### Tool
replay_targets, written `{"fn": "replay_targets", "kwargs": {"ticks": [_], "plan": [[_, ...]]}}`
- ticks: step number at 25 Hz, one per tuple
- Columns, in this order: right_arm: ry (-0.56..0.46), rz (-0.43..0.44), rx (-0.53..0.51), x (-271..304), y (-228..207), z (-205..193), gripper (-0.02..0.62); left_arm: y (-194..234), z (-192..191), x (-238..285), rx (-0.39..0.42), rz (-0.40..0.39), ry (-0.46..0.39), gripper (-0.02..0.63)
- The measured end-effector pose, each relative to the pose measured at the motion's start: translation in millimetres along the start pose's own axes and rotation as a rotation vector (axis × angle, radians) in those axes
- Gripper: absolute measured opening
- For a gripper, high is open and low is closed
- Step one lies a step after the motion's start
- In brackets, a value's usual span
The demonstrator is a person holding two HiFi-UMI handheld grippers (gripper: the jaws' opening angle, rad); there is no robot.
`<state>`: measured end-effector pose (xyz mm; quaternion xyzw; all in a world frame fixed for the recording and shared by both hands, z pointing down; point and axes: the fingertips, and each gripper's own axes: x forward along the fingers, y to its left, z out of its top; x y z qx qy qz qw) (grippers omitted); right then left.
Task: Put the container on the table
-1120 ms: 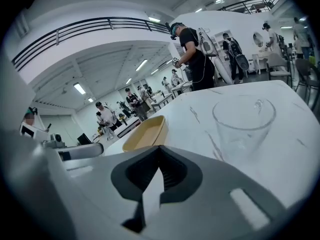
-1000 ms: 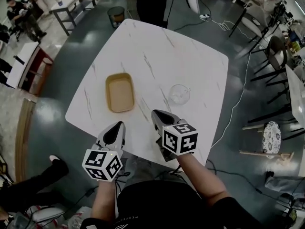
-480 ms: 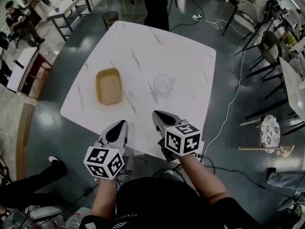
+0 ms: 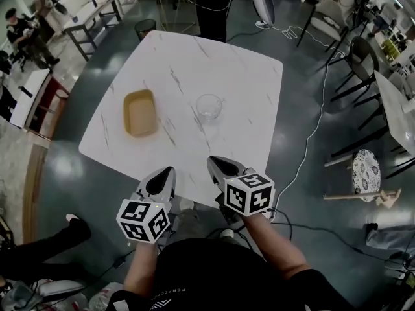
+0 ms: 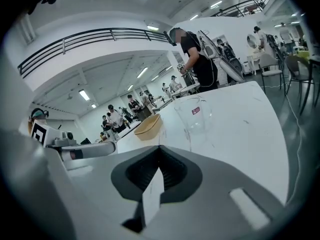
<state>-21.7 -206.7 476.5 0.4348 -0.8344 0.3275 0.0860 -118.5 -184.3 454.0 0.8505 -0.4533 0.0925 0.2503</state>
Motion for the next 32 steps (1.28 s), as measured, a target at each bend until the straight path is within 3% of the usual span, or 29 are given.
{"fn": "replay_targets", "kwargs": {"ticks": [19,32], "plan": [[-0.004,-0.015,-0.015,-46.5,4.2,-27.6,-0.003,-49.7,-26.4,-8.7,0.024,-0.086,0.055,-0.014],[0.014,-0.012,-0.078,-42.7,6.2,-33.5,-0.003,-44.1,-35.8,-14.9,0.001,-0.069,0.04,-0.014]]}}
